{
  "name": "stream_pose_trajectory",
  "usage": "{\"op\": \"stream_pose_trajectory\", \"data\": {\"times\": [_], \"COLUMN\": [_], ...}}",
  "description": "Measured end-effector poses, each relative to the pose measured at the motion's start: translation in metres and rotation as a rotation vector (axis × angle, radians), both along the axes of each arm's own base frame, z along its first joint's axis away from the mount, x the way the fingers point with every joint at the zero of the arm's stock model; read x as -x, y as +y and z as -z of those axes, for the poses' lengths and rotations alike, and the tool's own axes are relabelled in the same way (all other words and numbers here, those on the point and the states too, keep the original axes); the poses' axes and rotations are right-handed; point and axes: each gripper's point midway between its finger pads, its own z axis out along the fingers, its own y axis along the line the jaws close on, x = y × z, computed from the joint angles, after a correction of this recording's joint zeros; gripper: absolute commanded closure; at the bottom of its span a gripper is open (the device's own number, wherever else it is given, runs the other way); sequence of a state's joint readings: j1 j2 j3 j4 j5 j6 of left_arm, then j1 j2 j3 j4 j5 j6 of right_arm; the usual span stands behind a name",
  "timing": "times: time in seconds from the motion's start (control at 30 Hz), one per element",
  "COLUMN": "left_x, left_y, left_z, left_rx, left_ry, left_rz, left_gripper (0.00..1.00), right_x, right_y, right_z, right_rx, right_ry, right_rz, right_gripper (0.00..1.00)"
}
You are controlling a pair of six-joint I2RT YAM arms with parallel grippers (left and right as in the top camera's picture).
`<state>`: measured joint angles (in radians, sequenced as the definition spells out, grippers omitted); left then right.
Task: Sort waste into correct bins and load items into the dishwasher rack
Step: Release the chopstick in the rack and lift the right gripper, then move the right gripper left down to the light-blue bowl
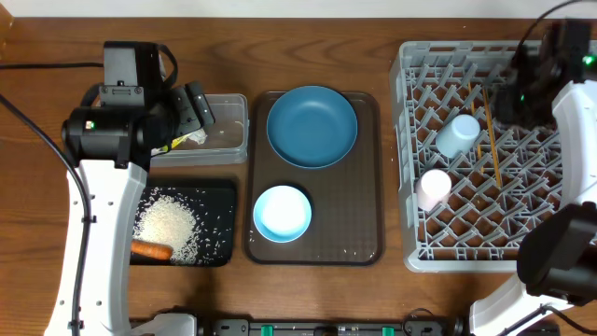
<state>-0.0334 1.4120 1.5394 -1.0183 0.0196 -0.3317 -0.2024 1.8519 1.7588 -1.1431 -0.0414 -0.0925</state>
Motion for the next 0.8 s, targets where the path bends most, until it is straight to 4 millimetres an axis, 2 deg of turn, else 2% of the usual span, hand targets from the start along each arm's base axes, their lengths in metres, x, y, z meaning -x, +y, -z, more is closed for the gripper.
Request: {"op": "stream_pose_trajectory", "data": {"times": [0.07, 0.17, 0.37, 0.4, 0.63, 0.8], "left_x": [0.000, 0.000, 0.003, 0.004, 0.018, 0.032], "left_y": [0.000, 0.002, 0.027, 0.035, 0.079, 0.093], "left_z": [0.000, 0.000, 0.001, 0.001, -0.005, -0.002], "left_rx": [0.000, 0.000, 0.003, 0.003, 0.003, 0.004], "left_ry": [0.000, 0.001, 0.011, 0.010, 0.003, 0.035], "left_rz": [-0.001, -0.007, -0.077, -0.100, -0.234, -0.282], "left_gripper": [0.04, 0.04, 0.04, 0.04, 0.04, 0.02], "right_x": [-0.009, -0.017, -0.010, -0.006, 0.026, 0.066], "right_y": [0.017, 0.062, 0.160, 0.181, 0.276, 0.338], "right_z": [-0.012, -0.023, -0.028, -0.029, -0.030, -0.019], "right_rx": [-0.060, -0.175, -0.303, -0.315, -0.329, -0.316], "right_ry": [-0.044, -0.082, -0.072, -0.069, -0.043, -0.013], "right_rz": [-0.027, -0.114, -0.325, -0.378, -0.613, -0.816], "right_gripper": [0.71, 0.69, 0.57, 0.54, 0.49, 0.44]}}
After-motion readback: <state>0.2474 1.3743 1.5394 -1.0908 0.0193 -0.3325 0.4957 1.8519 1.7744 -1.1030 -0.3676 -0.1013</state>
